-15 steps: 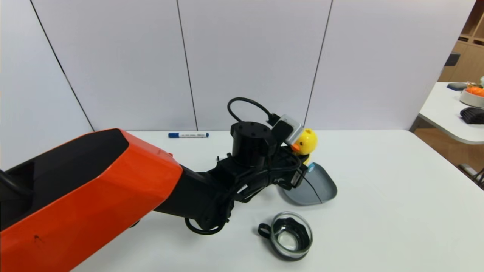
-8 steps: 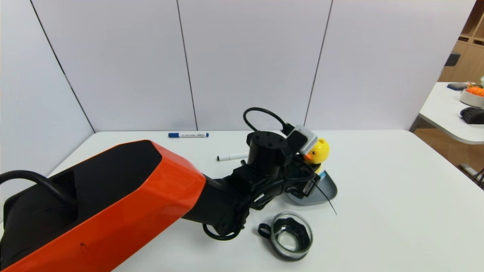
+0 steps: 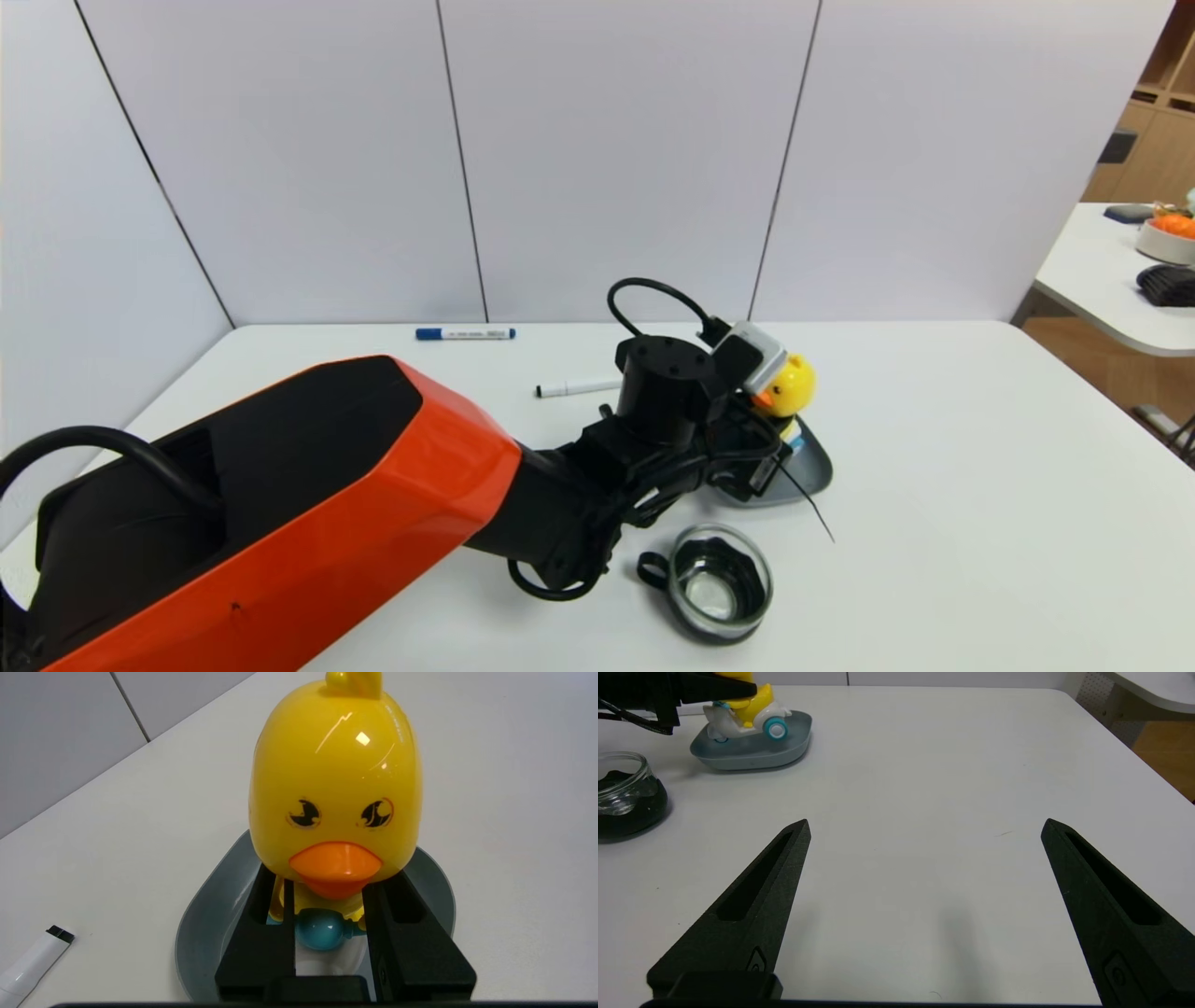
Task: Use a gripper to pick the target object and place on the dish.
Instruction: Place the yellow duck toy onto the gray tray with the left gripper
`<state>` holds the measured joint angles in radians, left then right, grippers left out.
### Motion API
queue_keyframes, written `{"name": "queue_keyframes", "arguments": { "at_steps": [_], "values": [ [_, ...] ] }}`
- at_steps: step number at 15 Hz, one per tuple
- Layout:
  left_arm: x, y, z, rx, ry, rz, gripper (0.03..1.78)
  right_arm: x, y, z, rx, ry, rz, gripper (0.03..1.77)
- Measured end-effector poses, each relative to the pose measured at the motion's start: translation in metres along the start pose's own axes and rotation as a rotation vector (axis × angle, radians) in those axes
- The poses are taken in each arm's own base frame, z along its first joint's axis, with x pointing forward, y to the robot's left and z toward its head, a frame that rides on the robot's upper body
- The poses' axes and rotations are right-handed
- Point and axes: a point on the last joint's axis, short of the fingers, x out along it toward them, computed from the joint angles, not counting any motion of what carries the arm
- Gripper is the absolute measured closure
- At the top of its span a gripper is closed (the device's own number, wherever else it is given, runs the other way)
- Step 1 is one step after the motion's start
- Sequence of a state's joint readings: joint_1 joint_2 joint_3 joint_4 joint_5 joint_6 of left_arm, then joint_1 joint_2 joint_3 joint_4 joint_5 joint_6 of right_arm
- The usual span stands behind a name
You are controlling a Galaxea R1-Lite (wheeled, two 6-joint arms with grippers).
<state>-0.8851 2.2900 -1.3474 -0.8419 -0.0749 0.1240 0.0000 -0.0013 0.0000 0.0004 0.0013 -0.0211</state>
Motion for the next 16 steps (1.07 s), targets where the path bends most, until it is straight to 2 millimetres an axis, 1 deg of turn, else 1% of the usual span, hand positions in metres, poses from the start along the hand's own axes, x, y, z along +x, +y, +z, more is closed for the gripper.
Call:
{"name": "queue_keyframes", "arguments": {
  "at_steps": [16],
  "values": [
    [0.0021, -0.0045, -0.0049, -0.017, 0.007, -0.008, 1.37, 0.0000, 0.0000, 0.0000, -0.001, 0.000, 0.000, 0.09]
  ]
}}
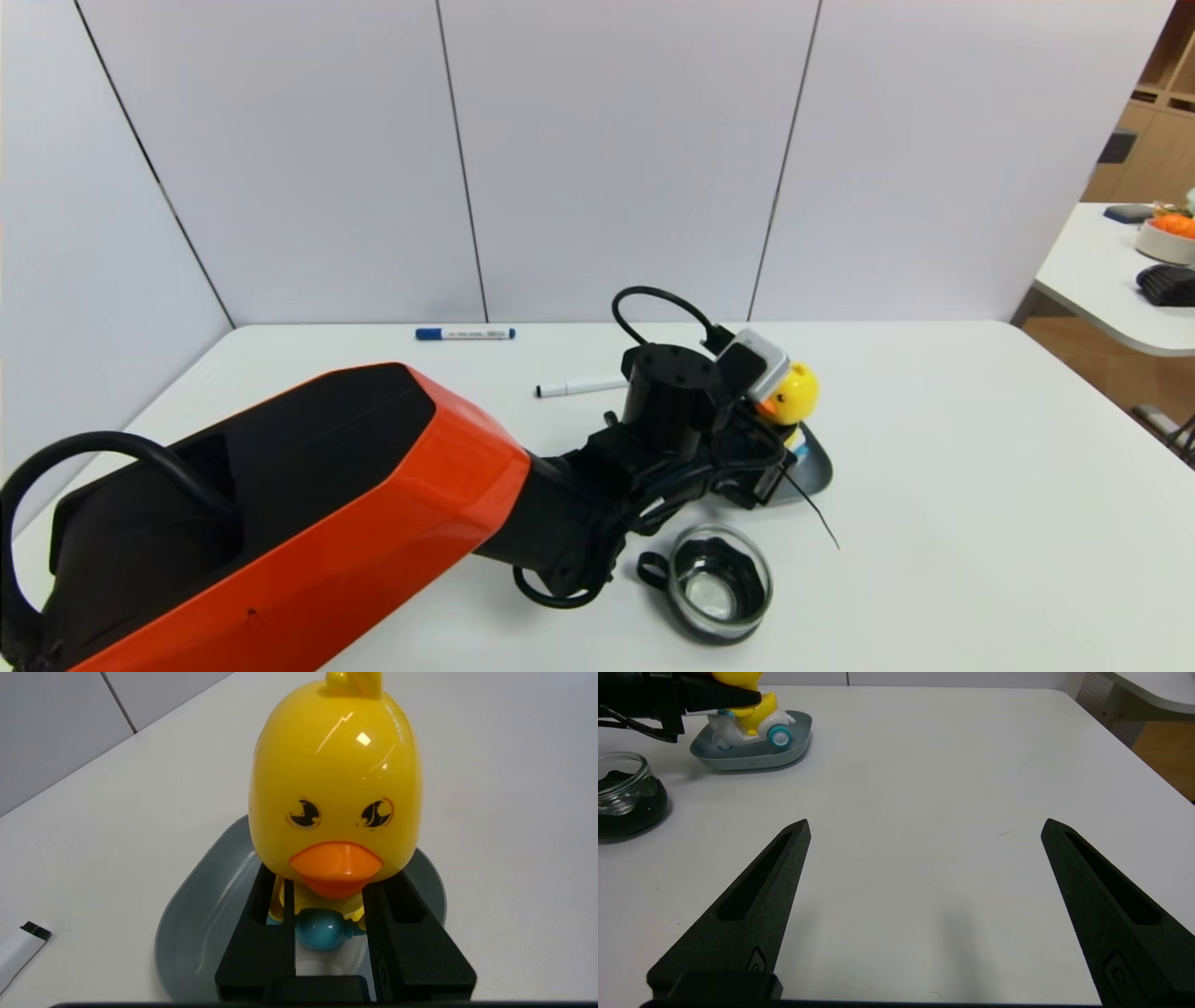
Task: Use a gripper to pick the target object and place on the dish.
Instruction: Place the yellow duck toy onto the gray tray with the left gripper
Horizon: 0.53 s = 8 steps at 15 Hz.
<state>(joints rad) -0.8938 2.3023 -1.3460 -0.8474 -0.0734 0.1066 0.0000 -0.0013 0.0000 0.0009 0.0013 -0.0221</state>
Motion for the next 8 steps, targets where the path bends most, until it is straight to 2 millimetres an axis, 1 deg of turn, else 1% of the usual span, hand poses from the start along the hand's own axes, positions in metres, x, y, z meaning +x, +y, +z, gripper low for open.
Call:
{"name": "queue_keyframes", "arguments": {
  "at_steps": [1, 3, 4, 8],
  "values": [
    [0.0005, -0.0008, -0.0011, -0.002, 0.001, -0.002, 1.37, 0.0000, 0.0000, 0.0000, 0.001, 0.000, 0.000, 0.09],
    [0.0013, -0.0024, -0.0030, -0.009, 0.007, -0.005, 1.07, 0.0000, 0.0000, 0.0001, 0.001, -0.001, 0.000, 0.09],
    [0.0014, -0.0025, -0.0035, -0.007, 0.010, -0.006, 0.95, 0.0000, 0.0000, 0.0000, 0.001, 0.000, 0.000, 0.09],
    [-0.0009, -0.0031, -0.0021, -0.006, 0.025, -0.007, 0.61, 0.0000, 0.0000, 0.0001, 0.001, -0.001, 0.000, 0.09]
  ]
}}
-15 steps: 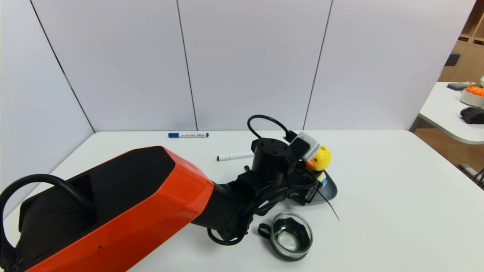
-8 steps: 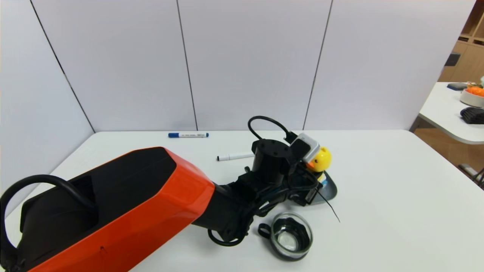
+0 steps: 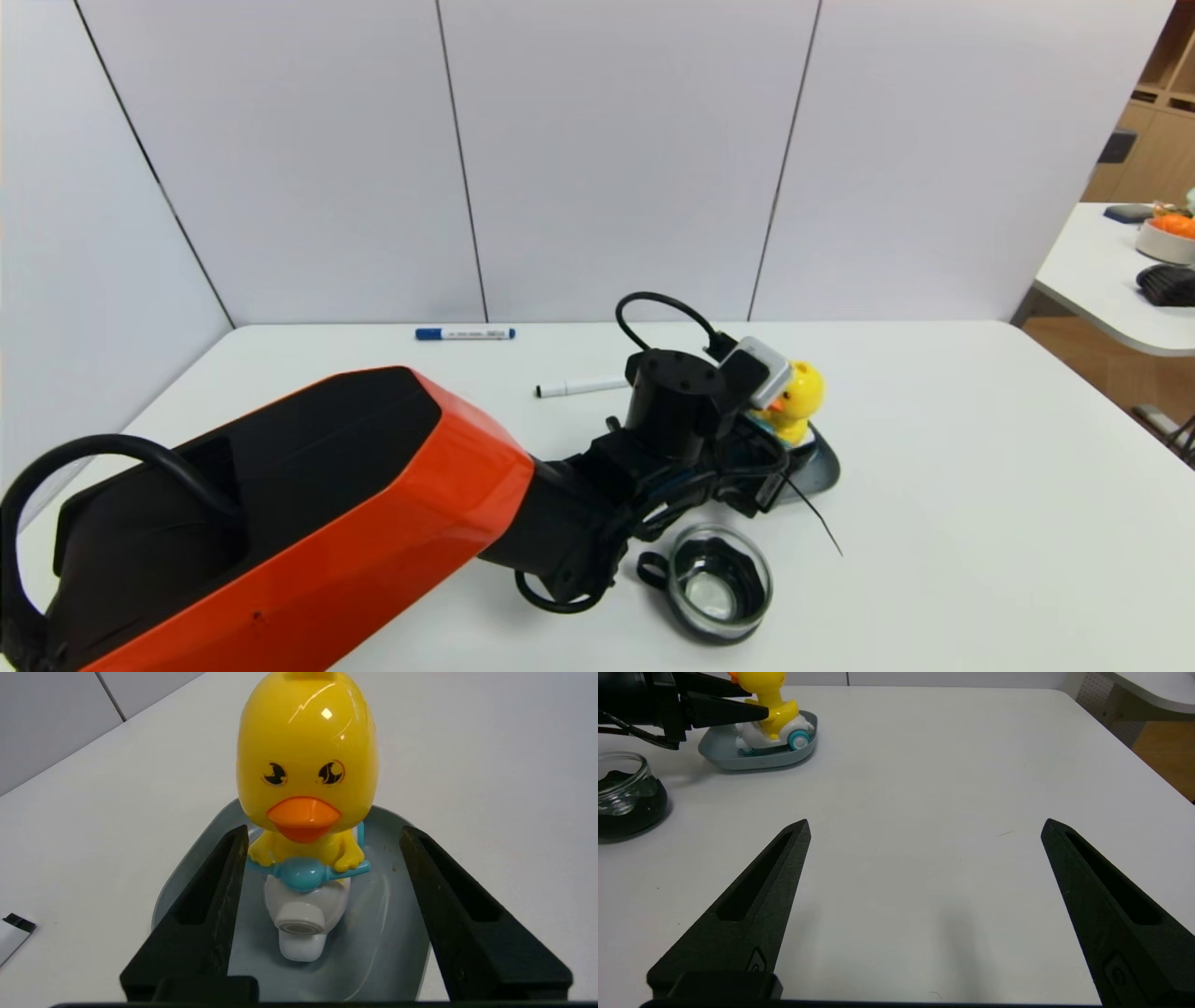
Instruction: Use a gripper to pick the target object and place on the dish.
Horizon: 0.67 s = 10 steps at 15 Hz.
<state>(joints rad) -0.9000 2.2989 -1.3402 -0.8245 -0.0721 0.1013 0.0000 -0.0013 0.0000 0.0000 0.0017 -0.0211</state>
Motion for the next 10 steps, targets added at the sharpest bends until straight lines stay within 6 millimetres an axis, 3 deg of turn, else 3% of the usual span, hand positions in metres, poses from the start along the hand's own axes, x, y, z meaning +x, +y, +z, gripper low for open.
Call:
{"name": "queue_keyframes", "arguments": {
  "at_steps": [2, 5, 7, 10],
  "values": [
    [-0.008, -0.001, 0.009, 0.002, 0.008, -0.003, 0.50, 0.000, 0.000, 0.000, 0.000, 0.000, 0.000, 0.09],
    [-0.041, -0.003, 0.034, 0.003, 0.025, -0.006, 0.37, 0.000, 0.000, 0.000, 0.000, 0.000, 0.000, 0.09],
    [-0.076, -0.004, 0.049, 0.001, 0.048, 0.007, 0.31, 0.000, 0.000, 0.000, 0.000, 0.000, 0.000, 0.09],
    [-0.148, 0.008, 0.057, -0.012, 0.107, 0.094, 0.25, 0.000, 0.000, 0.000, 0.000, 0.000, 0.000, 0.09]
  ]
}}
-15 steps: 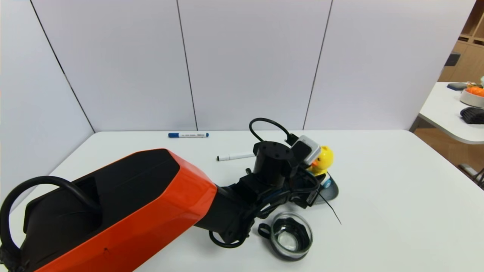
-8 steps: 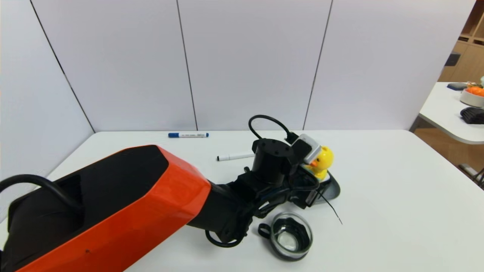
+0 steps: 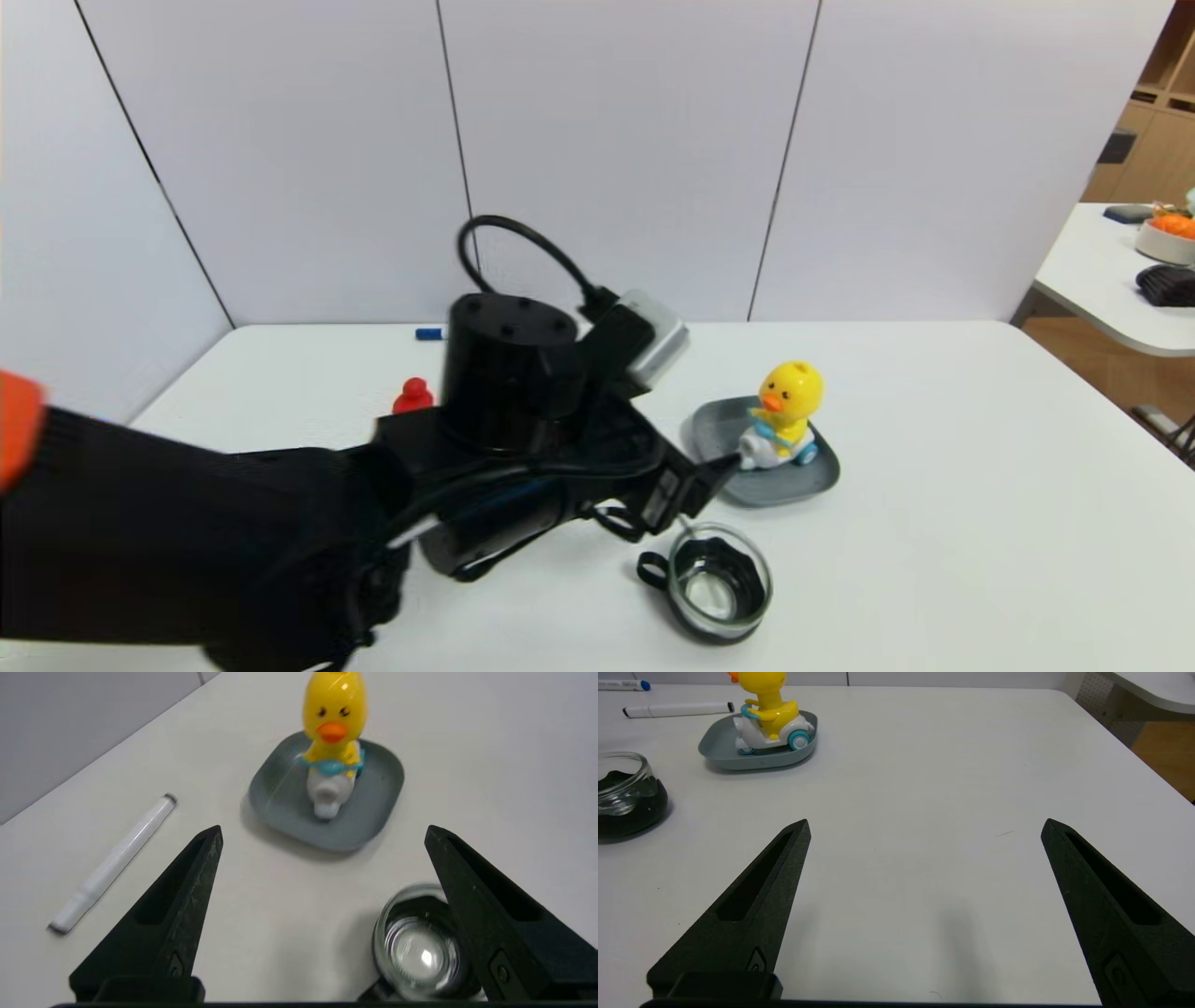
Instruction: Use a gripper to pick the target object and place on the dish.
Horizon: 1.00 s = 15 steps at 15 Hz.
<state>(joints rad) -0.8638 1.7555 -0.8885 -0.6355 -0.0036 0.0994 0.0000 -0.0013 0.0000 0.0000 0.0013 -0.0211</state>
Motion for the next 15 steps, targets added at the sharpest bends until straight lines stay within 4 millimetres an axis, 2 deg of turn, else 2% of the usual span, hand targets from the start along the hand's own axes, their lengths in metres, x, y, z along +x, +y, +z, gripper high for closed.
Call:
{"name": "queue_keyframes", "arguments": {
  "at_steps": [4, 7, 9, 11, 15],
  "values": [
    [-0.105, 0.047, -0.018, -0.049, 0.006, 0.234, 0.19, 0.000, 0.000, 0.000, 0.000, 0.000, 0.000, 0.09],
    [-0.175, 0.061, -0.032, -0.073, -0.056, 0.431, 0.16, 0.000, 0.000, 0.000, -0.001, 0.000, 0.000, 0.09],
    [-0.213, 0.058, -0.042, -0.068, -0.101, 0.539, 0.15, 0.000, 0.000, 0.000, 0.000, 0.000, 0.000, 0.09],
    [-0.244, 0.045, -0.055, -0.058, -0.135, 0.614, 0.14, 0.000, 0.000, 0.000, 0.000, 0.000, 0.000, 0.09],
    [-0.287, 0.012, -0.082, -0.045, -0.173, 0.687, 0.14, 0.000, 0.000, 0.000, 0.000, 0.000, 0.000, 0.09]
  ]
}}
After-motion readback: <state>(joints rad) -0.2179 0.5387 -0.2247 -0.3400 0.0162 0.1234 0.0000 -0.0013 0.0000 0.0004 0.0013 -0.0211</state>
